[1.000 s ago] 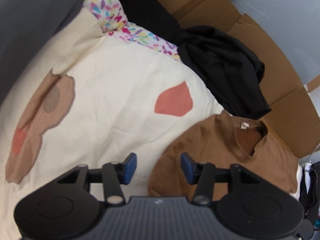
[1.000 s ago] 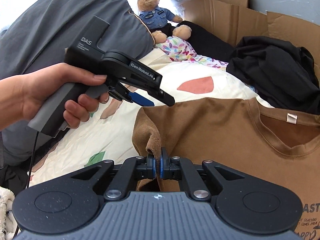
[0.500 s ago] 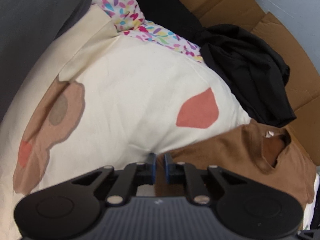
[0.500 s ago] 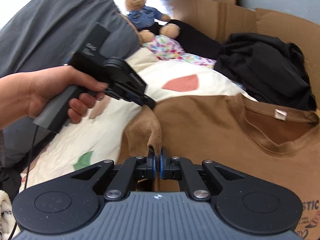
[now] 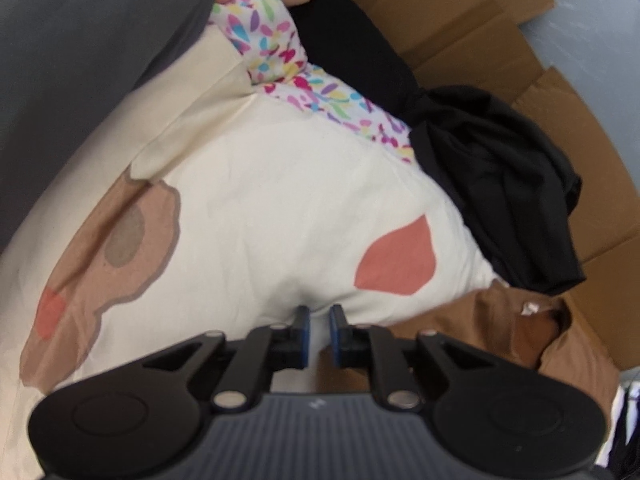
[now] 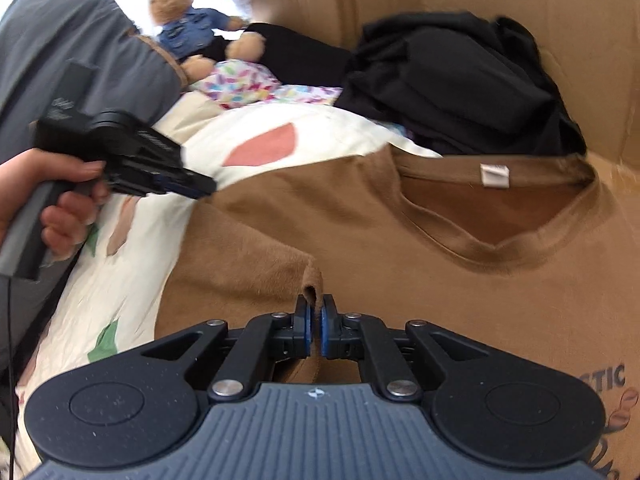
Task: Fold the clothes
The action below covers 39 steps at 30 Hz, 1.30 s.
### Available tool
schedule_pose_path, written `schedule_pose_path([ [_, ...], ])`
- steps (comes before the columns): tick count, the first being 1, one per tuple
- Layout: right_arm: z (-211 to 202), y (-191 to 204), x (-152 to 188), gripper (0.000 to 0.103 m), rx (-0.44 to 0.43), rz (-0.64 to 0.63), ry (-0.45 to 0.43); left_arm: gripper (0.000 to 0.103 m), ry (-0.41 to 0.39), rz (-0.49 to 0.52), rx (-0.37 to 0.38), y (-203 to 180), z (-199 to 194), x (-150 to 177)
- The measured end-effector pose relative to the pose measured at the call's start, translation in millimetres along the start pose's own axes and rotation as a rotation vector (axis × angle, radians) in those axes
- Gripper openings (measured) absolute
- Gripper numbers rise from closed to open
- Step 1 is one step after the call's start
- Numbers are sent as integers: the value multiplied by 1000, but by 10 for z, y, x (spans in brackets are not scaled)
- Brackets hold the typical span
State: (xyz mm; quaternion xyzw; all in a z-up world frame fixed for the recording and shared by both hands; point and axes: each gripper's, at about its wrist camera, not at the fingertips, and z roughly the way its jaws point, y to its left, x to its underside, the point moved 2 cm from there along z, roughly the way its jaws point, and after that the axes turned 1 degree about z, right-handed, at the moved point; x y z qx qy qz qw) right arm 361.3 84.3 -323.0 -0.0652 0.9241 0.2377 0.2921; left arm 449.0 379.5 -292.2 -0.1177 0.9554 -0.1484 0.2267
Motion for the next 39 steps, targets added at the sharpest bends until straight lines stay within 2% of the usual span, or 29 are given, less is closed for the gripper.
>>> schedule_pose_path([
  [1,5,-11,9,37,-4,4,4,20,-4,2,3,-5,-13,2],
  [3,0,-30,34,52,2,9,-7,21,-3,12,4,-5,-40,12],
  [4,0,-34,41,56,4,10,-8,23,-2,16,11,-7,-55,22],
  [8,50,-60,72,58,22,-2,5,28,9,45,47,-39,-91,62],
  [11,93,-111,80,58,30,25,3,28,25,90,23,-82,-66,83],
  [14,132,-153,72,58,30,64,-10,24,37,99,10,-85,-20,80],
  [15,150,-150,59,58,29,63,-14,15,43,90,16,-74,-4,75],
  [17,183,-155,39,57,18,73,-13,12,54,79,23,-61,27,65],
  [18,205,-152,29,54,16,72,-9,11,58,82,20,-65,40,60],
  [20,263,-142,9,38,22,60,11,10,62,92,4,-87,61,58],
  [22,297,-142,-3,15,35,53,30,8,58,104,-24,-118,78,66],
  [24,287,-154,-9,4,50,34,32,8,52,114,-50,-146,93,75],
  [32,215,-288,-17,2,108,4,33,8,50,101,-106,-178,177,57],
  [39,288,-331,35,3,121,10,88,10,40,45,-98,-146,193,46],
])
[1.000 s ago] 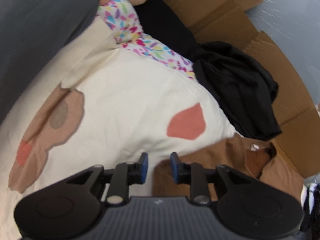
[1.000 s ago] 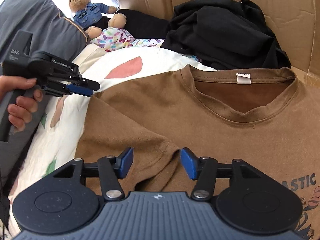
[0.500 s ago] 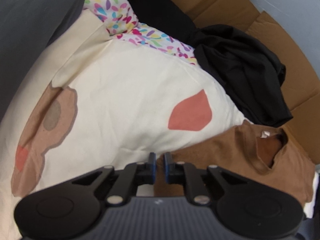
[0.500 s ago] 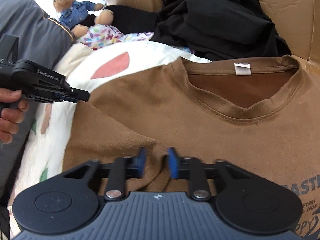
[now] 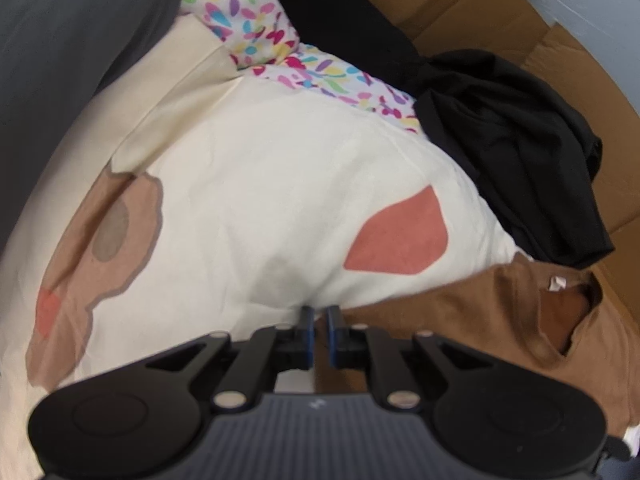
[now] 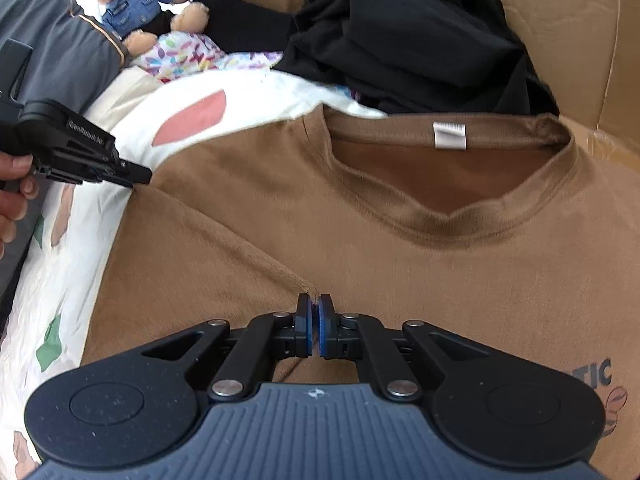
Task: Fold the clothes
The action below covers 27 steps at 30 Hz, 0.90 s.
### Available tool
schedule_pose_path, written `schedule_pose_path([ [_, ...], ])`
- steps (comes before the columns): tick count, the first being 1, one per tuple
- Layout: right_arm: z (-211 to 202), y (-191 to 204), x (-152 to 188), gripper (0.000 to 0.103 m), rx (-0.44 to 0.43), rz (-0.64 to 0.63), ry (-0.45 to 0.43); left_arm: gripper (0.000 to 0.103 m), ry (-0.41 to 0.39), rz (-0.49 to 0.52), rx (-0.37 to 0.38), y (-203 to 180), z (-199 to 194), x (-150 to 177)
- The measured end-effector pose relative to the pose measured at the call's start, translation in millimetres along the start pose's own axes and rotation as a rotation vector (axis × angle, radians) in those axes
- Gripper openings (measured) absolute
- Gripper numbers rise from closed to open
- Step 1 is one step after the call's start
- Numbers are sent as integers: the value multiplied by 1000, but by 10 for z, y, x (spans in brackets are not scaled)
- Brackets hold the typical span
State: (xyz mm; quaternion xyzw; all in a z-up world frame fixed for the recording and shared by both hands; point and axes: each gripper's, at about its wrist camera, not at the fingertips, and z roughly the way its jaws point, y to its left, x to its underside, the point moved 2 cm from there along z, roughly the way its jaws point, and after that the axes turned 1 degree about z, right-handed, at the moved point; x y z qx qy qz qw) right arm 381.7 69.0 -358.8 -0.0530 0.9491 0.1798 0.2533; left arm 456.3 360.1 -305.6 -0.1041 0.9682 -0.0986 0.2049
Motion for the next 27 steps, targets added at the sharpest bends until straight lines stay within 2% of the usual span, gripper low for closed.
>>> schedule_pose_path([
  [2,-24,-35,13,4,10,10,-3,11,-27,-18,13,18,-62,20],
  [4,-51,-72,27,8,21,20,-7,21,-74,-27,17,28,-155,60],
  [6,-82,-102,37,10,25,30,-11,25,-105,-40,15,45,-236,117],
  [11,-198,-44,103,12,-43,33,-16,27,-97,-121,91,203,-356,326],
  [17,-266,108,206,13,-93,6,29,27,-110,-117,98,240,-471,626],
  [19,-292,136,226,32,-100,5,33,27,-120,-102,111,228,-518,743],
  [21,-337,163,238,38,-114,13,32,27,-121,-106,130,237,-558,868],
  [27,-307,201,293,41,-124,66,52,28,-107,-120,183,232,-675,1381],
])
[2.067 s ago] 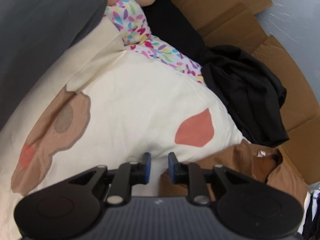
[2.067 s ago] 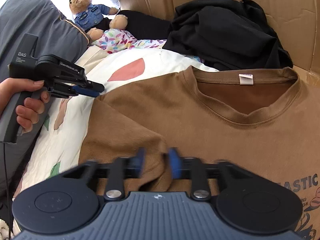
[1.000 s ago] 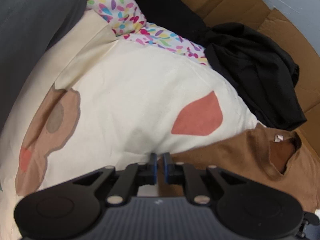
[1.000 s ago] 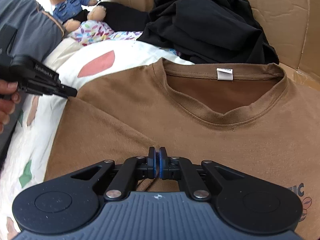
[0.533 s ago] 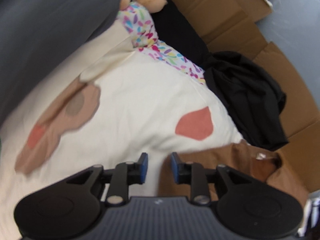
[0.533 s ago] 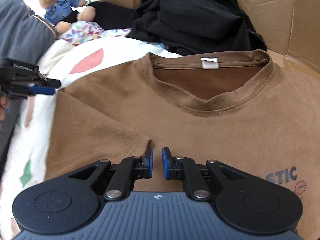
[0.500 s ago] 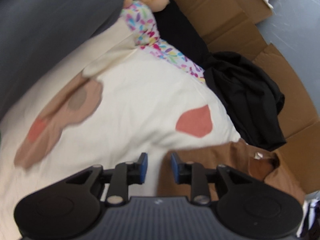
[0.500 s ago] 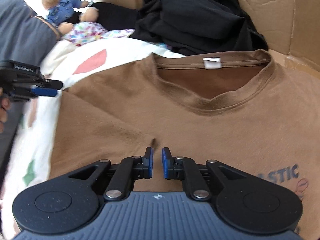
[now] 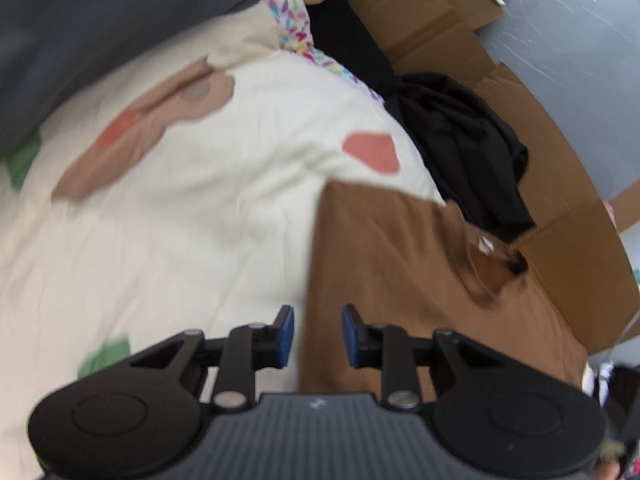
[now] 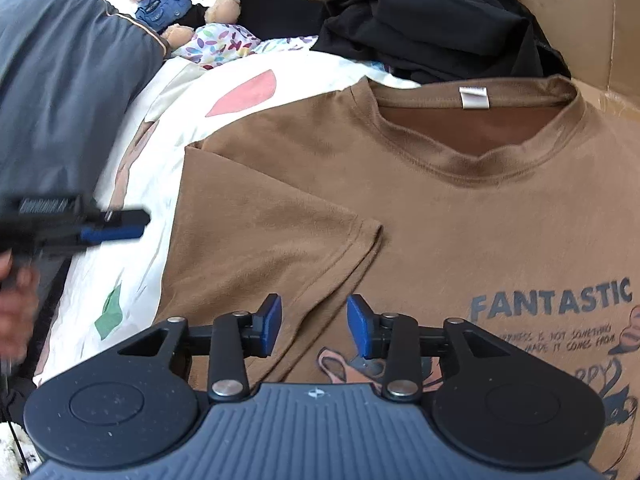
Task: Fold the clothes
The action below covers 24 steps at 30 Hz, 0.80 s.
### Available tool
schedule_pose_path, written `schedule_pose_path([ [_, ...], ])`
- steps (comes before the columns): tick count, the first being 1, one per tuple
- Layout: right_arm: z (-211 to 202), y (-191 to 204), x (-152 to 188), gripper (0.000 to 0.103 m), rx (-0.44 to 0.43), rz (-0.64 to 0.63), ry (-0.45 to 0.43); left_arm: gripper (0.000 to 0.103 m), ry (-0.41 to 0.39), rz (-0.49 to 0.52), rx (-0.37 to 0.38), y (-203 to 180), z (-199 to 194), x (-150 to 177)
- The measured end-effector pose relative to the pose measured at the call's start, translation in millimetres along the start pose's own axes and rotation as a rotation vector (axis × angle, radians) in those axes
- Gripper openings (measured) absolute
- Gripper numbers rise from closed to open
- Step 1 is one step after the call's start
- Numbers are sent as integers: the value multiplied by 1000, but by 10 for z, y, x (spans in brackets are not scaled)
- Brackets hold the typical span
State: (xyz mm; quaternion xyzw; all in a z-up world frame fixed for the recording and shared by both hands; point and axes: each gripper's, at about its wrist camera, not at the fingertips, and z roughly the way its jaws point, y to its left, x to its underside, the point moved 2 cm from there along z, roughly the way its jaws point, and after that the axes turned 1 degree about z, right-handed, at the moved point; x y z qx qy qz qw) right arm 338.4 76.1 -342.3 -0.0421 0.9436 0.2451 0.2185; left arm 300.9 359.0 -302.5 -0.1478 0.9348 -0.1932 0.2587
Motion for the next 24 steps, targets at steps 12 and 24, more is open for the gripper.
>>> schedule_pose_path([
  [12,150,-11,3,9,0,49,9,35,34,47,21,76,-166,615],
  [24,46,-79,20,9,-6,77,7,32,88,91,-44,121,-74,790],
])
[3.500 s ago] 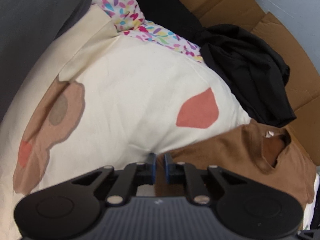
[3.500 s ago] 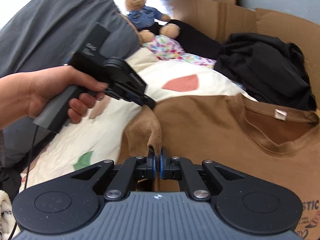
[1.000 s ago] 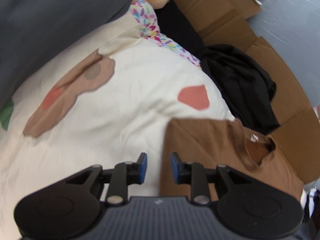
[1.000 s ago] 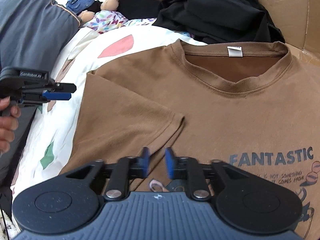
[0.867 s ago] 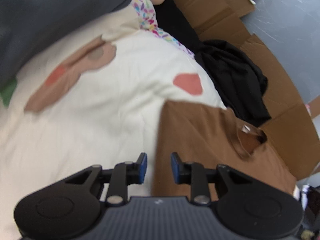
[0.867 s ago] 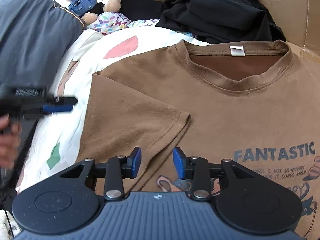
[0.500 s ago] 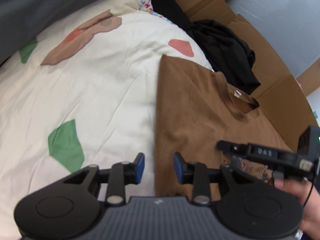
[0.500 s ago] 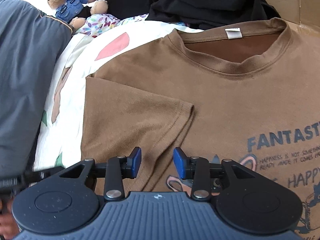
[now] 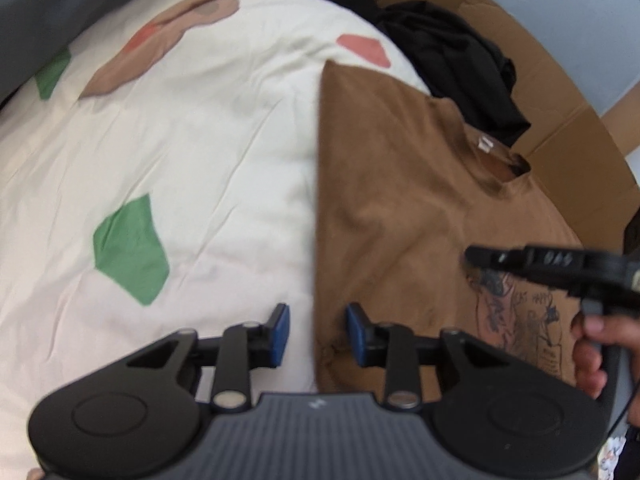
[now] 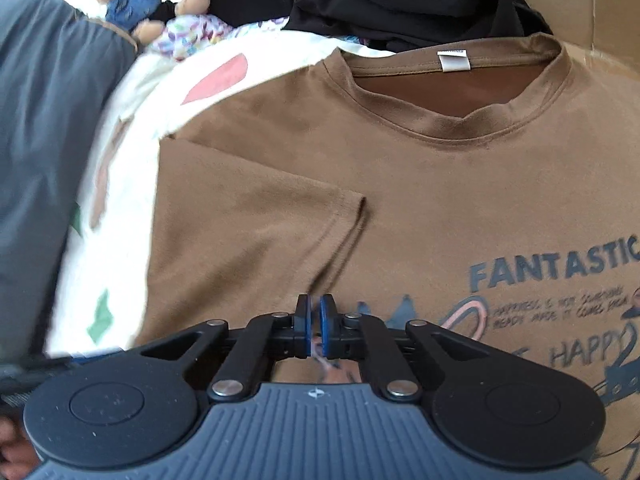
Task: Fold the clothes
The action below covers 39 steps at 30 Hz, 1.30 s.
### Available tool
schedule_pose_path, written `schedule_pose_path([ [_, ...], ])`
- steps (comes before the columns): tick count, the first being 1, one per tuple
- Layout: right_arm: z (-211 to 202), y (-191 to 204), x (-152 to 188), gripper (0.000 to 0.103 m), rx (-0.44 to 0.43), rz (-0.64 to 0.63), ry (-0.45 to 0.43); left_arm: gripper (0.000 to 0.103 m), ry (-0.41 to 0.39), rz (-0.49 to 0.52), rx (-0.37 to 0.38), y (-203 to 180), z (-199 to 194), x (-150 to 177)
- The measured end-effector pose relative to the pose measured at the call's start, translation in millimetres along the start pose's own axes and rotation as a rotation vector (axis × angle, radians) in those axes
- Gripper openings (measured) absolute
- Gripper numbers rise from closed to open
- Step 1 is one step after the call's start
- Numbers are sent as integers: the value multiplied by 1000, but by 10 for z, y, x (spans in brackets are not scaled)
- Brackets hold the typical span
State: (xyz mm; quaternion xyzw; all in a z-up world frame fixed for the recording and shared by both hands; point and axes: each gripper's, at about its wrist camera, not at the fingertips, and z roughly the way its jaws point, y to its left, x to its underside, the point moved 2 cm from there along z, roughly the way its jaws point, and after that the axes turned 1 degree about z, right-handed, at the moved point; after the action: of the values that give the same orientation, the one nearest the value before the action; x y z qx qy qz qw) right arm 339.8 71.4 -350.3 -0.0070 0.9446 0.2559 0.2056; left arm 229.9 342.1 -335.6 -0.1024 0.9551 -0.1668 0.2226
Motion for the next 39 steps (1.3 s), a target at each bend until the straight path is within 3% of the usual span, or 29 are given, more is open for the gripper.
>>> schedule_pose_path([
  [2,12,29,-23,12,-19,12,-9,32,2,0,8,20,-6,17],
  [6,113,74,-29,26,-18,38,5,32,10,15,15,36,-14,30],
  [11,226,93,19,26,9,36,29,32,14,35,16,32,-5,49],
  [14,242,99,28,4,46,-13,43,32,13,46,14,16,-28,46],
  [16,228,71,27,0,57,-20,59,29,2,40,17,5,-79,23],
  [23,116,48,57,0,89,-46,89,29,-50,120,91,-323,-205,-125],
  [30,-34,37,85,9,66,-52,92,29,-5,183,118,-675,114,-24],
  [35,-101,81,118,12,67,-78,96,29,70,134,138,-744,342,142],
  [39,-202,123,128,27,24,-92,81,35,70,161,125,-841,327,246],
])
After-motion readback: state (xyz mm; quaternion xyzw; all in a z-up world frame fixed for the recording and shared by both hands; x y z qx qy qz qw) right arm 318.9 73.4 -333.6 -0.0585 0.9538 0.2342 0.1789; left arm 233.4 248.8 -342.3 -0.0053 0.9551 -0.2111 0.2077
